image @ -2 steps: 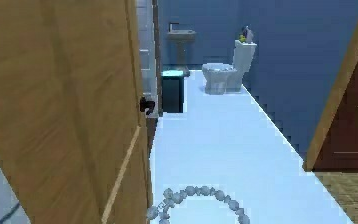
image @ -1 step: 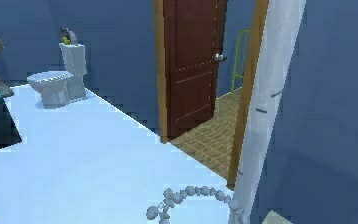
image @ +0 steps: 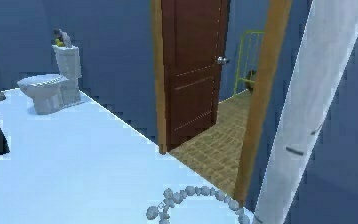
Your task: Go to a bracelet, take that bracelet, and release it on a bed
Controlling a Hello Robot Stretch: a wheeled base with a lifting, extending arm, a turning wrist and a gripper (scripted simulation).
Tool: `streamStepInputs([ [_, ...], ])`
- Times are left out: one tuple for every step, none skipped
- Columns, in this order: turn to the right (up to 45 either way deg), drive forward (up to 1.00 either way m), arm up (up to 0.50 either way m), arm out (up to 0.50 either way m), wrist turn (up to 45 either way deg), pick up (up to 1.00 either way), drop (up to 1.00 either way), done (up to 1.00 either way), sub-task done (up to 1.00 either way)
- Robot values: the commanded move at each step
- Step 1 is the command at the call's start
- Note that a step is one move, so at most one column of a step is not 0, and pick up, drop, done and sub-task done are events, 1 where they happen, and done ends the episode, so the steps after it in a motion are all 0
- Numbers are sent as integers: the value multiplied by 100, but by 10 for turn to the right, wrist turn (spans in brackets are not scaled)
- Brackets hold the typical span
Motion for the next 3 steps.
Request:
streamStepInputs([
  [-90, 0, 0, 0, 0, 0, 0, 0, 0],
  [0, 55, 0, 0, 0, 0, 0, 0, 0],
  [210, 0, 0, 0, 0, 0, 0, 0, 0],
])
